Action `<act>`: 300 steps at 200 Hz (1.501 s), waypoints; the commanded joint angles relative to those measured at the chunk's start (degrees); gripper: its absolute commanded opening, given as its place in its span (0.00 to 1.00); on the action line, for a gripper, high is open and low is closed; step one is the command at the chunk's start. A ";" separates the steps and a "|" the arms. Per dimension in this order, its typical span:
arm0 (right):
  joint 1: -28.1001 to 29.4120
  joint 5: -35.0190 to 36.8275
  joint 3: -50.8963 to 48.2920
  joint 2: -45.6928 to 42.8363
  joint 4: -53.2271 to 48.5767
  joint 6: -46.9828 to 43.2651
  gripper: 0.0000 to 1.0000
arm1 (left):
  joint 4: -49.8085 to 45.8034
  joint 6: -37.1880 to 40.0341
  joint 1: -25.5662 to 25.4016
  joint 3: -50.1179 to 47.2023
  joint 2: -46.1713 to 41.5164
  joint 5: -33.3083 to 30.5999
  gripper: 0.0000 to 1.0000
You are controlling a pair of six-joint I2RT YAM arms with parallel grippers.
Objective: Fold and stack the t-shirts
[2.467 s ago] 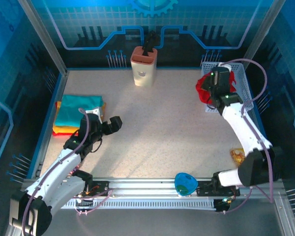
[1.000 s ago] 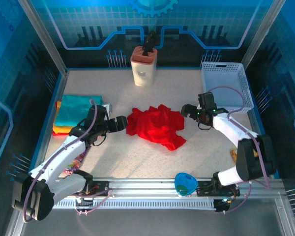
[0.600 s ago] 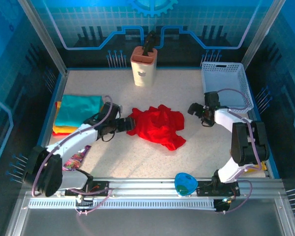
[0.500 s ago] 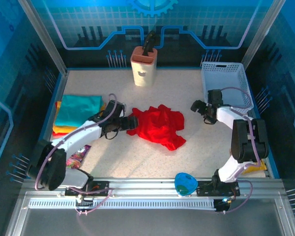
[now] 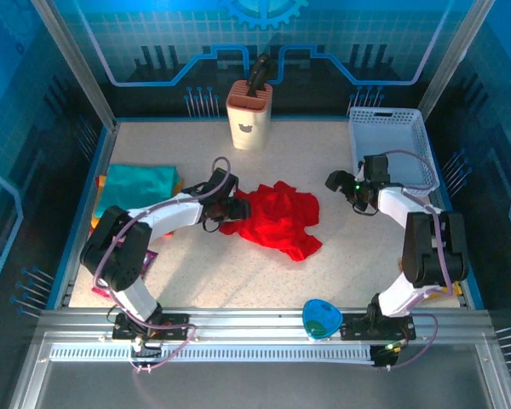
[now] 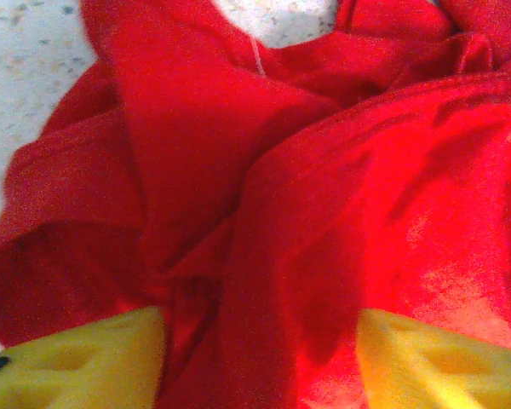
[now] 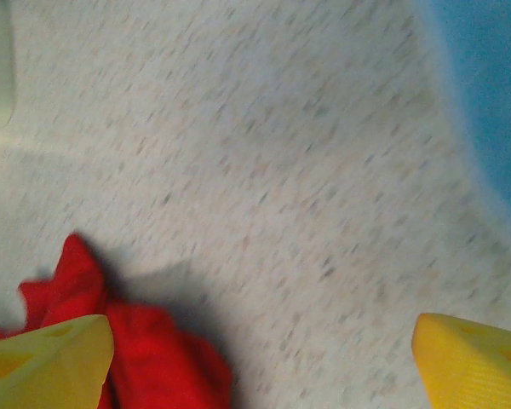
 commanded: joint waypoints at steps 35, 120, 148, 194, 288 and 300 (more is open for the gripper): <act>7.51 -2.72 -6.28 -5.02 -3.99 -4.15 0.87 | -0.97 1.76 -1.76 1.69 -0.98 -4.57 0.10; 12.48 -7.51 -4.46 3.05 3.86 0.00 0.06 | -9.14 5.71 -1.61 -1.52 -19.11 -6.16 0.00; 12.31 -1.71 -2.28 -4.87 -0.80 -2.46 0.00 | -16.20 9.85 -1.49 1.69 -27.50 -10.61 0.00; 12.31 11.80 1.44 -23.49 -6.93 -8.56 0.00 | -22.38 12.77 0.12 9.39 -37.59 -13.31 0.00; 12.48 4.21 4.96 -29.19 -8.64 -10.44 0.13 | -23.83 12.66 0.23 21.29 -44.94 -9.42 0.00; 12.48 1.89 5.20 -26.00 -10.83 -11.00 0.24 | -23.84 12.34 0.18 20.75 -45.02 -9.35 0.00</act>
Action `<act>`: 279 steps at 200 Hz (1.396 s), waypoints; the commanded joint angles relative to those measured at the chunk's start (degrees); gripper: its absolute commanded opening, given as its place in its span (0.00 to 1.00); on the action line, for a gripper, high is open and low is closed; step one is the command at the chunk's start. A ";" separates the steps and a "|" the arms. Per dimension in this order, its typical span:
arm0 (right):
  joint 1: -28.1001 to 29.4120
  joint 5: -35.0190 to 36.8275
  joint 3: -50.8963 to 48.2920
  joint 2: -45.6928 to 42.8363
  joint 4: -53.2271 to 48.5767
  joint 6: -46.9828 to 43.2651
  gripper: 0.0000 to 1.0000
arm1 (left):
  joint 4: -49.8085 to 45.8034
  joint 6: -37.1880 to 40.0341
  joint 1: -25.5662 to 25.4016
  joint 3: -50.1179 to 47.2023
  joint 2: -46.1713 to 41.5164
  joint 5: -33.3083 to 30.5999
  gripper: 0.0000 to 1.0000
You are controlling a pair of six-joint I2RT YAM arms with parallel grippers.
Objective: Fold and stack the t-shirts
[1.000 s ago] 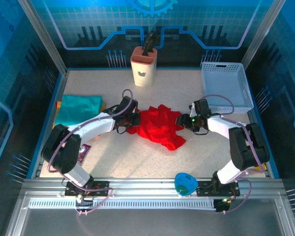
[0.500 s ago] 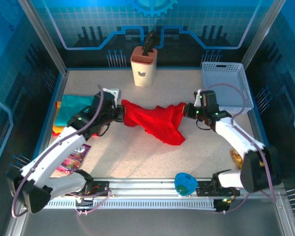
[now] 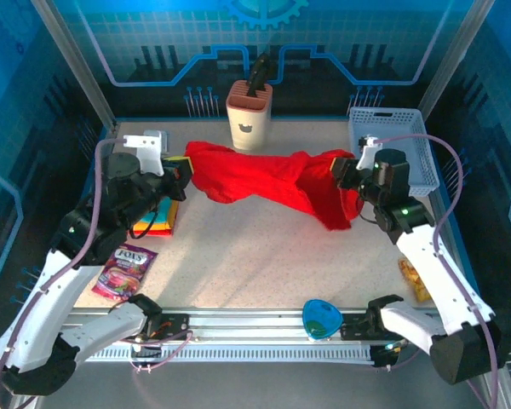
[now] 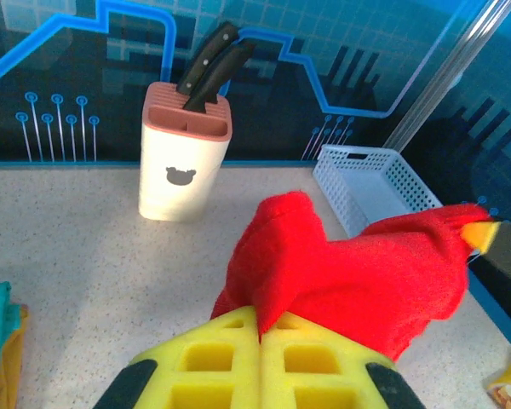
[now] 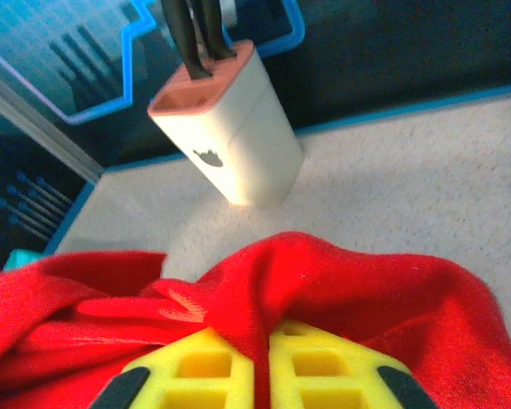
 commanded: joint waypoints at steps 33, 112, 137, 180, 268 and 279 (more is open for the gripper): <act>0.24 -12.26 5.77 17.90 -17.14 -5.36 0.81 | -0.53 -0.55 0.44 -1.86 -0.31 0.75 0.00; 19.43 -12.76 -15.60 8.03 1.40 -10.79 0.86 | 0.19 -0.22 0.33 -1.79 0.72 -0.83 0.01; 29.16 -7.71 -18.45 8.91 6.91 -12.87 0.86 | 0.38 -0.14 0.43 -1.46 1.64 -0.95 0.01; 41.57 -1.82 -18.54 16.42 19.41 -12.19 0.85 | 0.91 0.00 0.44 -1.15 2.32 -2.90 0.01; 56.00 10.37 -8.85 35.89 28.49 -6.14 0.68 | 0.75 0.58 0.38 0.90 4.03 -4.14 0.01; 55.96 12.01 -8.16 36.92 28.42 -5.41 0.59 | 0.70 0.68 0.38 1.07 4.04 -4.24 0.01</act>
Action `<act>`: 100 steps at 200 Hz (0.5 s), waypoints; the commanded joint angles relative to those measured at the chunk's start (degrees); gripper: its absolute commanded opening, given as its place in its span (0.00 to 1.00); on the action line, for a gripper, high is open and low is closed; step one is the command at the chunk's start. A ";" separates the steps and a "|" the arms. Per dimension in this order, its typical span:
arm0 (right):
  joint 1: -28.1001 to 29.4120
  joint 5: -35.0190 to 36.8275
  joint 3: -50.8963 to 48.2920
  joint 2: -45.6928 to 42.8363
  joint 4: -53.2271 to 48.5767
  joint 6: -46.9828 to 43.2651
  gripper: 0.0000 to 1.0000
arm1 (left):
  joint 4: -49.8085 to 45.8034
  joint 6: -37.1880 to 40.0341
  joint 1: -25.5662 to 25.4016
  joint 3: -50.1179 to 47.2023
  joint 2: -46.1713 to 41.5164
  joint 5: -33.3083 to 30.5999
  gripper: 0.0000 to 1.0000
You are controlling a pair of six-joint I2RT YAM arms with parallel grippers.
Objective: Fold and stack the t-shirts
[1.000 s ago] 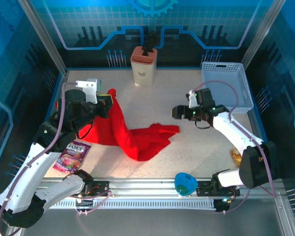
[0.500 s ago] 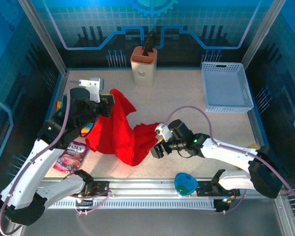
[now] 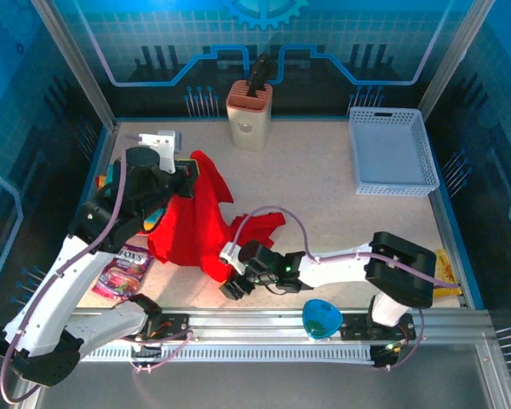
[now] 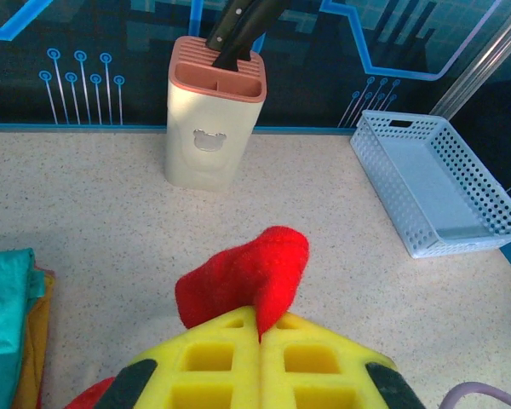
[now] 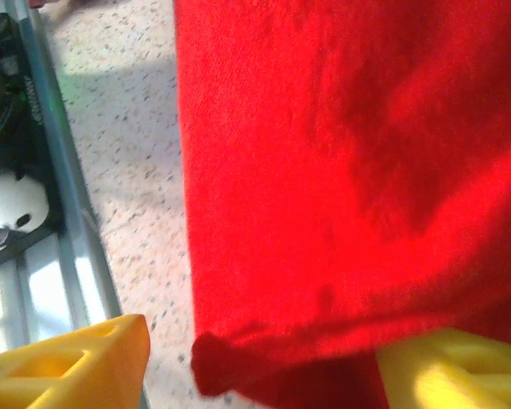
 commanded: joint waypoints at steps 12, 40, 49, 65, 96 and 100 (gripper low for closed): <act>0.40 9.05 2.79 2.52 0.94 3.55 0.45 | 1.83 1.00 0.40 2.65 -0.28 -1.81 0.01; -2.70 12.17 -0.52 -2.62 -0.42 3.46 0.11 | 1.52 1.74 0.43 2.96 -0.54 -2.79 0.01; -4.11 12.59 -1.76 -5.78 -2.02 2.81 0.03 | 1.46 1.92 0.42 2.96 -0.50 -2.92 0.01; -7.32 15.02 -2.88 -12.57 -7.92 0.89 0.00 | 1.72 2.06 0.46 2.80 -0.62 -3.17 0.01; -14.90 20.48 -0.06 -25.42 -21.64 -7.47 0.00 | 3.87 1.66 0.45 2.23 -0.29 -1.98 0.01; -15.98 21.14 0.76 -26.73 -23.22 -8.42 0.00 | 4.33 1.55 0.48 2.18 -0.18 -1.71 0.00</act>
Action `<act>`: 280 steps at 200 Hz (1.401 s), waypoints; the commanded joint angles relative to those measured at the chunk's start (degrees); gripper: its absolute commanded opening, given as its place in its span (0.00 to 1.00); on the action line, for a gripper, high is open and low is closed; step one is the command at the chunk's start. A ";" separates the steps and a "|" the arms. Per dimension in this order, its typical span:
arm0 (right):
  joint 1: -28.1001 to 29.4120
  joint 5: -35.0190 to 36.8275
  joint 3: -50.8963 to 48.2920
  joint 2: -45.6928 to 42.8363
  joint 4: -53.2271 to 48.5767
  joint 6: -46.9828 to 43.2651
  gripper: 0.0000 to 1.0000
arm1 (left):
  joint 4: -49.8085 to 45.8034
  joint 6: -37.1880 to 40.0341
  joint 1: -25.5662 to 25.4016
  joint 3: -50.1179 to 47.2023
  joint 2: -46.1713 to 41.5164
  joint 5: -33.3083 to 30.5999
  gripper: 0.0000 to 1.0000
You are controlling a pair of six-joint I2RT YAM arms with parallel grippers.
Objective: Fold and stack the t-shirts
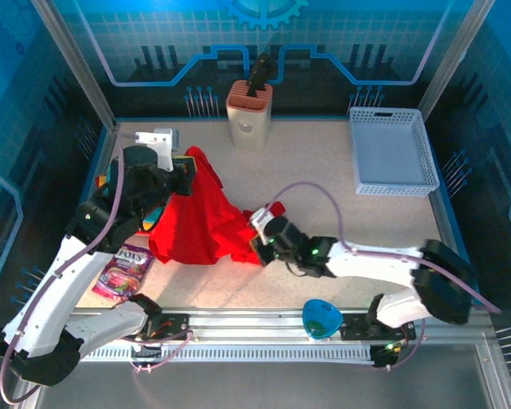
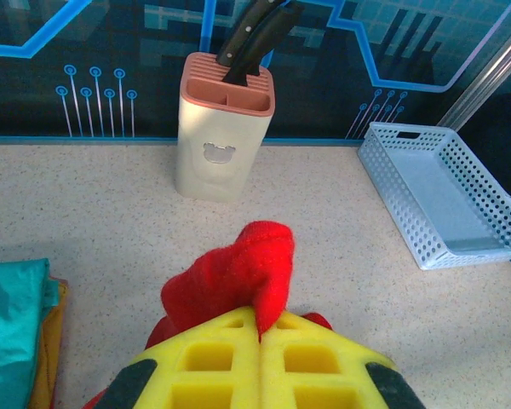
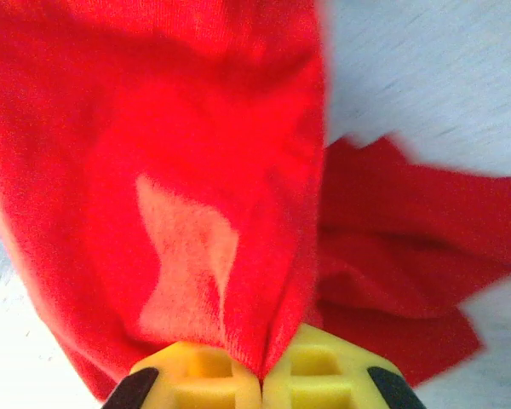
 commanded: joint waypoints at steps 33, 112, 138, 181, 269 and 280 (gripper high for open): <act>-12.65 11.87 11.28 -18.30 -21.08 -12.16 0.00 | 7.18 -0.09 0.44 1.89 0.81 3.23 0.00; -14.38 17.11 22.33 -34.95 -25.51 -18.49 0.00 | 10.98 1.29 0.44 0.63 -4.72 9.46 0.00; -14.32 18.73 25.15 -37.71 -23.38 -20.98 0.00 | 14.72 -0.23 0.41 0.05 -7.79 12.60 0.00; -14.35 21.72 31.35 -35.83 -22.27 -22.43 0.00 | 20.00 0.61 0.38 -1.72 -9.92 11.91 0.00; -32.49 2.82 30.44 -13.60 -26.77 -9.98 0.00 | 21.83 -1.34 1.66 -6.31 4.91 -4.29 0.01; -35.84 -0.08 30.55 -9.57 -26.24 -7.53 0.00 | 23.26 -2.17 2.28 -7.34 7.59 -4.77 0.01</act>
